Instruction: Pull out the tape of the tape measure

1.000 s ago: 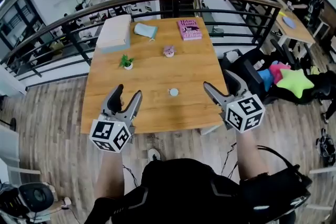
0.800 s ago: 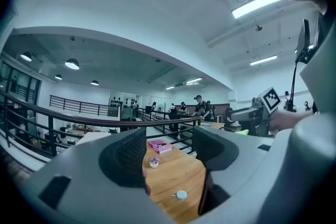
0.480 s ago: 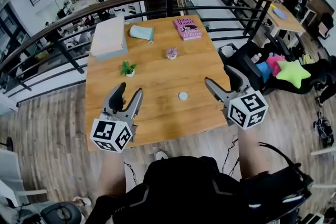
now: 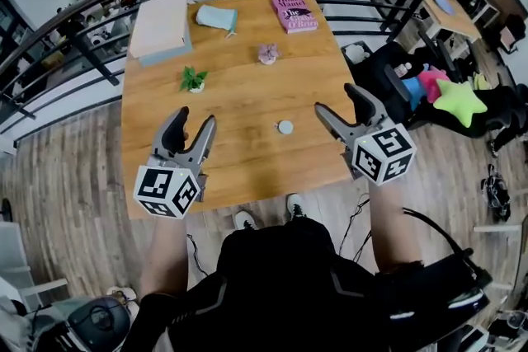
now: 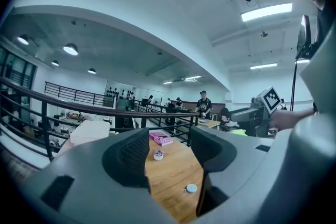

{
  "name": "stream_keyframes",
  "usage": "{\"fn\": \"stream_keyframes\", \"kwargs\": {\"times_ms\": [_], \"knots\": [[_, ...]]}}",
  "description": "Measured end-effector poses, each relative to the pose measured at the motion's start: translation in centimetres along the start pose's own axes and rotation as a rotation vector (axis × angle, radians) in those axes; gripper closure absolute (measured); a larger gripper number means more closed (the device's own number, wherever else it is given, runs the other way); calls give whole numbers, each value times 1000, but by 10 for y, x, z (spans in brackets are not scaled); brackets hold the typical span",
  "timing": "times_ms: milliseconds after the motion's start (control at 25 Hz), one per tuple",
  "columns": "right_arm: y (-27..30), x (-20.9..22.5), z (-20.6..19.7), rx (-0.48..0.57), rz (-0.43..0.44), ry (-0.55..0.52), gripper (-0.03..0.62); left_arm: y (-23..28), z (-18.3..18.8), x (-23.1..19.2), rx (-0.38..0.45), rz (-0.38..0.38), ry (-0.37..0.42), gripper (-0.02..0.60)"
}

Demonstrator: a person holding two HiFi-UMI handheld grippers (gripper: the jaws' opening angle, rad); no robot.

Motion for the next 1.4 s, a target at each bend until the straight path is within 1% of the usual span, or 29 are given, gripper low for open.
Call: {"fn": "stream_keyframes", "kwargs": {"times_ms": [120,280,520,680,840,960,1240,1400], "knots": [[15,9,-15,-31,45,-7,253,5,-12,2,-31,25,-35,321],[38,25,-39,-69,103,-7,253,26,-30,6,-56,55,-27,321],[77,39,-79,-169,219,-34,256,47,-71,8,-161,106,-55,321],[106,40,-112,-241,300,-63,275,57,-104,3,-218,164,-93,321],[126,34,-145,-312,377,-78,275,61,-134,1,-273,195,-127,321],[139,29,-167,-353,424,-114,275,62,-152,0,-286,246,-140,321],[168,16,-216,-450,519,-179,284,69,-195,2,-333,255,-210,321],[181,9,-242,-499,561,-183,289,76,-216,3,-353,254,-250,321]]}}
Point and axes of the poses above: the fingertips, and each gripper's own axes: y forward along the fingers, x to its right, z out of its top, the point moved 10 cm from there along -y, backward along the fingers, and after that the axes turned 5 degrees about -y, right-handed, at the moved point
